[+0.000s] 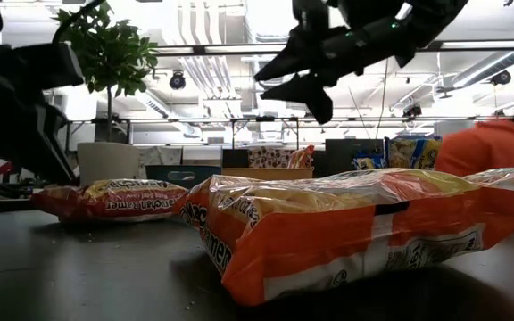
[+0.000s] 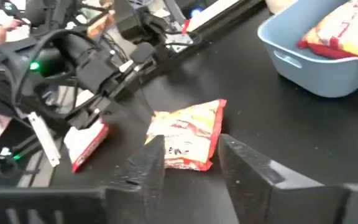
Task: Sort Maruchan noodles
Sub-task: Put the red noodle pack into the blue bin
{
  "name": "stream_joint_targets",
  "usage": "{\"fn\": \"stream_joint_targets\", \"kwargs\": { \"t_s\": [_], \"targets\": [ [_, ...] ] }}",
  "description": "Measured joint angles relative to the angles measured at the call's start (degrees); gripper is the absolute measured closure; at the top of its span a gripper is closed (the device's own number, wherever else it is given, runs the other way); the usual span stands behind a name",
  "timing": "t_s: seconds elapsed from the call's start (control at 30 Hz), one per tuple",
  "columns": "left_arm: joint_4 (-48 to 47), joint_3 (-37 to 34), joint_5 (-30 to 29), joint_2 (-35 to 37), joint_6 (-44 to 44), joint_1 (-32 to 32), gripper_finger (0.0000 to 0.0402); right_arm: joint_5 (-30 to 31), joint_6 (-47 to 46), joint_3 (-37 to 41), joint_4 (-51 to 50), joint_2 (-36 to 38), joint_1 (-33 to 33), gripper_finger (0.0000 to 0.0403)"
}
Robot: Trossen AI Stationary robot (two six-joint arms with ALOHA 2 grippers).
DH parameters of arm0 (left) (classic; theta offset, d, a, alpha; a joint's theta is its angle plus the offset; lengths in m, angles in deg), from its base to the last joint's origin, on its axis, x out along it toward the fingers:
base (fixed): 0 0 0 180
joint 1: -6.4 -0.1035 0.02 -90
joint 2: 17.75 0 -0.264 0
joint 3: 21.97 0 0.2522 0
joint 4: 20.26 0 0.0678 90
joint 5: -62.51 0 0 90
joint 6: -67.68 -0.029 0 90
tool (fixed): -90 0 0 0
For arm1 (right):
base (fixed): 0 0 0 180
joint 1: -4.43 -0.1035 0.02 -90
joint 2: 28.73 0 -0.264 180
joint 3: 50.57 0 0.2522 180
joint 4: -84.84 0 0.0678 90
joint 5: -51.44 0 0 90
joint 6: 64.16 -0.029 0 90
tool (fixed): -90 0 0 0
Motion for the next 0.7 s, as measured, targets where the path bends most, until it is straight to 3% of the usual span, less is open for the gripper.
{"fn": "stream_joint_targets", "kwargs": {
  "t_s": [0.23,0.4,0.7],
  "targets": [
    [5.32,-3.72,-0.22,-0.15,2.48,0.0,0.0325,-1.37,-2.42,-9.1,-0.11,-11.87,-0.02,0.0219],
    [5.78,-4.95,-0.34,-0.22,5.11,0.0,0.0325,-7.11,-7.81,-16.71,-3.73,-20.47,0.39,0.0216],
    [7.34,-6.92,-0.56,-1.84,7.82,0.0,0.0325,-7.14,-11.34,-25.91,-12.58,-29.09,0.08,0.0216]
  ]
}}
